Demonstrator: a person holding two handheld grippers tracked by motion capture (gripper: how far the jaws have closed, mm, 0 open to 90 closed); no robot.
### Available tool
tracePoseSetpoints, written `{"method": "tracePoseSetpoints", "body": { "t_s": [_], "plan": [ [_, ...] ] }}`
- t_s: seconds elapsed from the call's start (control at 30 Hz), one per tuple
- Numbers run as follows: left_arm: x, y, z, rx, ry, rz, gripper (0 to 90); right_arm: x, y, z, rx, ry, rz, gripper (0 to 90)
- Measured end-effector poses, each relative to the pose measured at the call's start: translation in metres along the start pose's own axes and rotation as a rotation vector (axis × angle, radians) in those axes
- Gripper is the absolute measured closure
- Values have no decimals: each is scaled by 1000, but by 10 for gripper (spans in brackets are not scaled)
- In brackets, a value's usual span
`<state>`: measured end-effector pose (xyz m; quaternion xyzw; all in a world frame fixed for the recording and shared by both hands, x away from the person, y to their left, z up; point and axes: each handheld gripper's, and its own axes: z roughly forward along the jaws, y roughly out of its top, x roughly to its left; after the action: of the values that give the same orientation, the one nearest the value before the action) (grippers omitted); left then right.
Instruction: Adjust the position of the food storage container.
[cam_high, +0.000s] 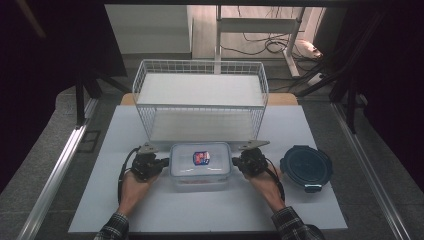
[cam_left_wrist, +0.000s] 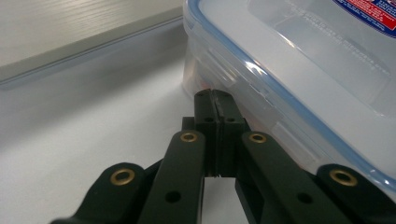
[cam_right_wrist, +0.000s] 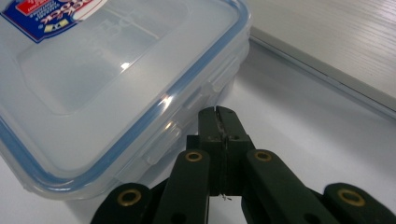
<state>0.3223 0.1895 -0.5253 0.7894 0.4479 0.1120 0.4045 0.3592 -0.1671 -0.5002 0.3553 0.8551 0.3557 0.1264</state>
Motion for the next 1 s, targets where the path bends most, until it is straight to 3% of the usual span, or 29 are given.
{"method": "tracePoseSetpoints", "body": {
  "t_s": [0.27,0.63,0.77,0.83,0.9,1.0],
  "plan": [
    [-11,-1,-3,32,10,1,900,11,-5,-9,33,-24,-28,895],
    [-39,-13,-14,57,-29,13,900,18,-21,-28,56,-36,-40,895],
    [-38,-16,-15,44,-41,5,900,24,-25,-33,65,-38,-41,895],
    [-37,-16,-16,36,-32,29,900,25,-26,-35,78,-32,-39,895],
    [-38,-16,-21,26,7,46,829,24,-27,-38,74,-10,-22,893],
    [-35,-19,-33,7,26,45,691,22,-29,-44,59,-29,-45,850]
  ]
}}
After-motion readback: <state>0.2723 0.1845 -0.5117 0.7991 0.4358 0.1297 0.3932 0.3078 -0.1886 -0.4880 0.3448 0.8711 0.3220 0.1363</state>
